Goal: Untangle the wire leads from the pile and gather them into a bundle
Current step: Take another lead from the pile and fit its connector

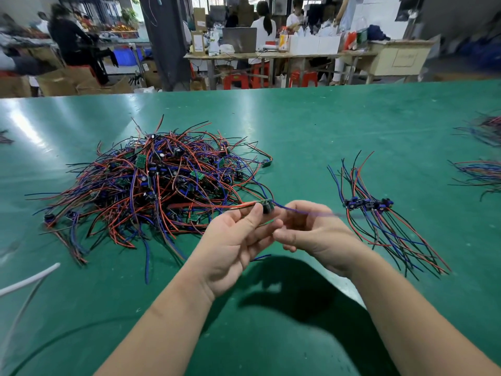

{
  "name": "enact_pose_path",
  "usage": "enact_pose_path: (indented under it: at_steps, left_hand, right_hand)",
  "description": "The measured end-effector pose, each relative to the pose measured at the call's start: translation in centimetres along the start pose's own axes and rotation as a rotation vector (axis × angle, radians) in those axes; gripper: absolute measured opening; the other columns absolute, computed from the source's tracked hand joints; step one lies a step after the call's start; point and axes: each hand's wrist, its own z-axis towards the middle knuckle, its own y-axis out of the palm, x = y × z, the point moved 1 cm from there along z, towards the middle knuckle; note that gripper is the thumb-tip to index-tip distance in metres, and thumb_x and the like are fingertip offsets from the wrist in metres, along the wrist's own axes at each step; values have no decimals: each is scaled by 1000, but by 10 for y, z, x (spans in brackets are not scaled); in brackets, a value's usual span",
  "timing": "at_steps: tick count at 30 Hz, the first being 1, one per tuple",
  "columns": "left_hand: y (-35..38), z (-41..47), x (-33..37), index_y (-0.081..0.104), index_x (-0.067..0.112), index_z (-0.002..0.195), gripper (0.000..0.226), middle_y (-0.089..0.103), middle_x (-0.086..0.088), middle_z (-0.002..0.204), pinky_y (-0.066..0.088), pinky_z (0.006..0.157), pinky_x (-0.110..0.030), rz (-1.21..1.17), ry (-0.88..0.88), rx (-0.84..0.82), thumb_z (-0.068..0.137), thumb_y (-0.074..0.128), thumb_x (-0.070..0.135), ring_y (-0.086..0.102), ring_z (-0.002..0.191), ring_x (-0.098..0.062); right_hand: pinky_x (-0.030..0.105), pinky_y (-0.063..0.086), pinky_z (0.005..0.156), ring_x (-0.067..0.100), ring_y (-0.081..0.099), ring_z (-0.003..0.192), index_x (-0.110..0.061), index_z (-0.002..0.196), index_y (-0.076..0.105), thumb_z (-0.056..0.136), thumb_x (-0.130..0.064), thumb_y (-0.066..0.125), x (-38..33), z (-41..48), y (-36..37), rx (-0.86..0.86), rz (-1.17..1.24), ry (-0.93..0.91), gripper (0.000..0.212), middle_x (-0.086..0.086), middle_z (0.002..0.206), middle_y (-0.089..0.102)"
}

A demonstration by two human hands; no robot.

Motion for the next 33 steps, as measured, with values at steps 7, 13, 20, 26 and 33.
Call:
enact_pose_path:
  at_steps: [7, 13, 20, 26, 33]
  left_hand:
    - [1, 2, -13, 63, 19, 76, 37, 70, 6, 75, 46, 66, -22, 214, 117, 190, 49, 77, 41, 61, 58, -5]
    - [0, 1, -23, 66, 22, 77, 13, 65, 6, 67, 44, 60, -18, 656, 309, 77, 72, 77, 19, 55, 61, -9]
    - [6, 2, -23, 68, 6, 86, 24, 73, -6, 72, 55, 55, -23, 354, 152, 116, 71, 70, 25, 69, 59, -16]
    - [1, 4, -24, 68, 4, 75, 6, 67, -7, 60, 51, 47, -20, 466, 5, 168, 78, 73, 5, 62, 48, -12]
    - [9, -4, -34, 69, 13, 73, 10, 68, 0, 61, 41, 45, -13, 686, -183, -24, 77, 78, 13, 63, 49, -8]
  right_hand:
    - [15, 46, 52, 9, 57, 52, -14, 69, 75, 63, -15, 69, -1, 4, 4, 245, 331, -30, 9, 2, 63, 66]
    - [14, 48, 54, 9, 64, 58, -15, 69, 76, 68, -15, 64, -6, 3, 1, 252, 425, 11, 12, 4, 67, 69]
    - [20, 52, 57, 12, 65, 60, -15, 70, 76, 66, -14, 67, -6, 1, 0, 211, 296, -19, 10, 7, 66, 70]
    - [16, 45, 52, 8, 58, 54, -15, 74, 72, 78, 0, 71, 2, 4, -10, 355, -113, 17, 16, 0, 60, 67]
    - [15, 44, 42, 5, 54, 40, -6, 89, 70, 83, 1, 67, 1, 6, -51, 749, -12, -9, 10, 2, 58, 62]
